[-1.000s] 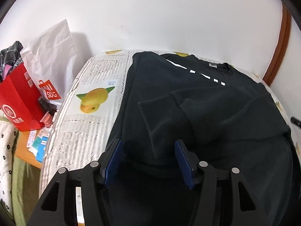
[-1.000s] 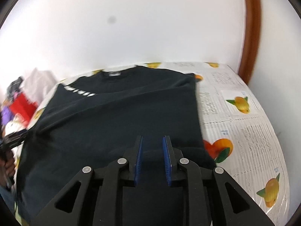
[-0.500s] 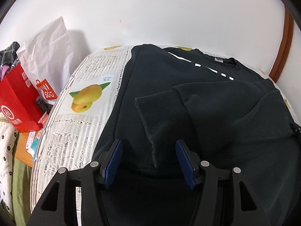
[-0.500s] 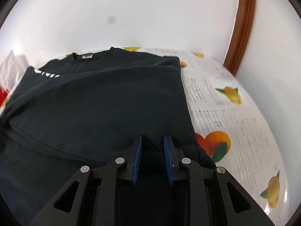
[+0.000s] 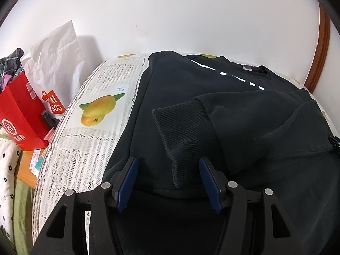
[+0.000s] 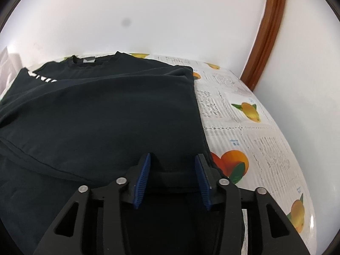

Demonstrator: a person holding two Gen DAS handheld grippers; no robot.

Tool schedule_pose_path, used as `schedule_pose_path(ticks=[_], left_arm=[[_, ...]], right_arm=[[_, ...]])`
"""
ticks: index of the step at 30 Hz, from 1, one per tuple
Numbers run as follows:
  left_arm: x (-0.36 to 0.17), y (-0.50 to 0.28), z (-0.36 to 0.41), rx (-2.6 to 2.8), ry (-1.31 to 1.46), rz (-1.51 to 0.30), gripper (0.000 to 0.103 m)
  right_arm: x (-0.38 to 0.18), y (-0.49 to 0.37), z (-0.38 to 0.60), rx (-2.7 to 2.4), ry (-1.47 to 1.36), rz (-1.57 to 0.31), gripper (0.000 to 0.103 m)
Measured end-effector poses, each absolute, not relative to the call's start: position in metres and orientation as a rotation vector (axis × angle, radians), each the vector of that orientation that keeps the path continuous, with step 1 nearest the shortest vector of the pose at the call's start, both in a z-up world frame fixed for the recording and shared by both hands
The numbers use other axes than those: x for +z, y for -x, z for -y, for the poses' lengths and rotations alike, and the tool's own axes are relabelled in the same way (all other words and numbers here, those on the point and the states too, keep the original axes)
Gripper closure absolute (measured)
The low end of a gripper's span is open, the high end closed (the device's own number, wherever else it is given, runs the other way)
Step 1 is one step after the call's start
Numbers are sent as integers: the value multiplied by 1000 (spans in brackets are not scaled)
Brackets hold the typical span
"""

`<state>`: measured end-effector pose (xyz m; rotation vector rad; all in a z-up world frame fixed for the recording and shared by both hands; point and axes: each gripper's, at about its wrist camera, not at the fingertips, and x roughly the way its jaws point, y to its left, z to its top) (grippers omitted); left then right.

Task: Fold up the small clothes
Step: 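Move both tools to the sweatshirt hem edge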

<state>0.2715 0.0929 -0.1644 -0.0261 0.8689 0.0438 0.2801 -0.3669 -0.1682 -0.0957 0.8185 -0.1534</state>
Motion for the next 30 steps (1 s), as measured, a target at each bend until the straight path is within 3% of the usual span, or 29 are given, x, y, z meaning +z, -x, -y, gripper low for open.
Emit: schedule_pose_path(ticks=[3,30], left_arm=[[-165,-272,-94,41,33,-873,43],[-153,-257,-97,1,72,-888,39]], right_arm=[[-169,-282,381,-122,4,-830,52],[-154,-261,372,-124,66,-834,50]])
